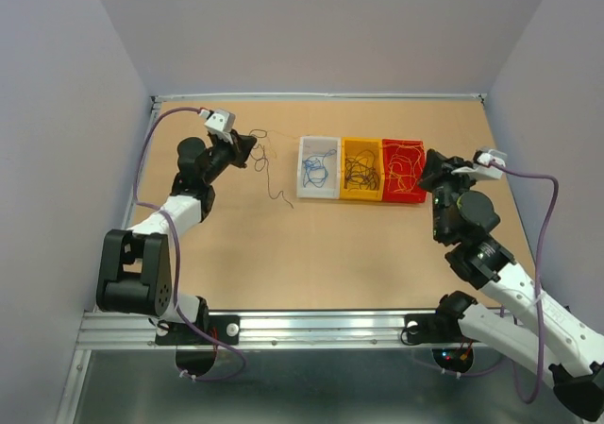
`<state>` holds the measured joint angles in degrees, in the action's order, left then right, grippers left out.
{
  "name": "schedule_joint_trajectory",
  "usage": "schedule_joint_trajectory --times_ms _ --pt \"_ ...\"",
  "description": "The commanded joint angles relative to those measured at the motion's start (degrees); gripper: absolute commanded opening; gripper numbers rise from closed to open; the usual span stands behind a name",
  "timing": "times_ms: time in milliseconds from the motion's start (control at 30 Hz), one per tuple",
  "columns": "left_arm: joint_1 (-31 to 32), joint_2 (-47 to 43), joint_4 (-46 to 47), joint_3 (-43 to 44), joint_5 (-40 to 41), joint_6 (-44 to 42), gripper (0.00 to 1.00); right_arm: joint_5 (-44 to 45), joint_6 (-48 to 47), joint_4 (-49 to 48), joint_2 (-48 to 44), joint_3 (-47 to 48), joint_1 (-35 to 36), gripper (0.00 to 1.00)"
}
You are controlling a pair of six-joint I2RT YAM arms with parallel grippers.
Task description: Untangle the cables
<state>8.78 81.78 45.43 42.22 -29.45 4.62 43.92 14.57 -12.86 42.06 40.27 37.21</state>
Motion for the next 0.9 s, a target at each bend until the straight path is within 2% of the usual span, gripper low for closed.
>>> schedule_joint_trajectory --times_ms 0,100,233,400,600,767,833,867 --pt "-5.76 -0.84 -0.25 3.83 3.97 3.80 0.00 11.88 -1.21 -0.50 -5.40 -2.91 0.23 0.01" --pt "-9.73 1.36 -0.08 4.98 0.90 6.62 0.00 12.94 -0.86 -0.23 -10.67 -4.76 0.23 0.01" --pt "-11.50 4.35 -0.17 6.47 0.71 7.42 0.00 13.91 -0.77 0.03 -15.16 -6.17 0.14 0.01" --pt "-13.25 6.81 -1.04 7.97 2.99 8.03 0.00 15.93 -0.07 0.29 -17.36 -7.22 0.23 0.01" --pt "-16.51 8.84 -0.70 8.85 2.03 10.14 0.00 15.23 0.02 0.38 -18.42 -7.84 0.14 0.01" --pt "-17.56 7.96 -0.61 8.32 7.21 9.88 0.00 20.84 2.04 0.47 -21.40 -9.06 0.14 0.01" --pt "-18.53 8.40 -0.08 8.41 5.21 10.14 0.00 18.15 0.74 0.38 -24.03 -9.95 0.14 0.01" --pt "-18.53 8.14 -0.08 8.32 4.24 10.06 0.00 12.73 0.12 0.38 -25.18 -10.12 0.14 0.00"
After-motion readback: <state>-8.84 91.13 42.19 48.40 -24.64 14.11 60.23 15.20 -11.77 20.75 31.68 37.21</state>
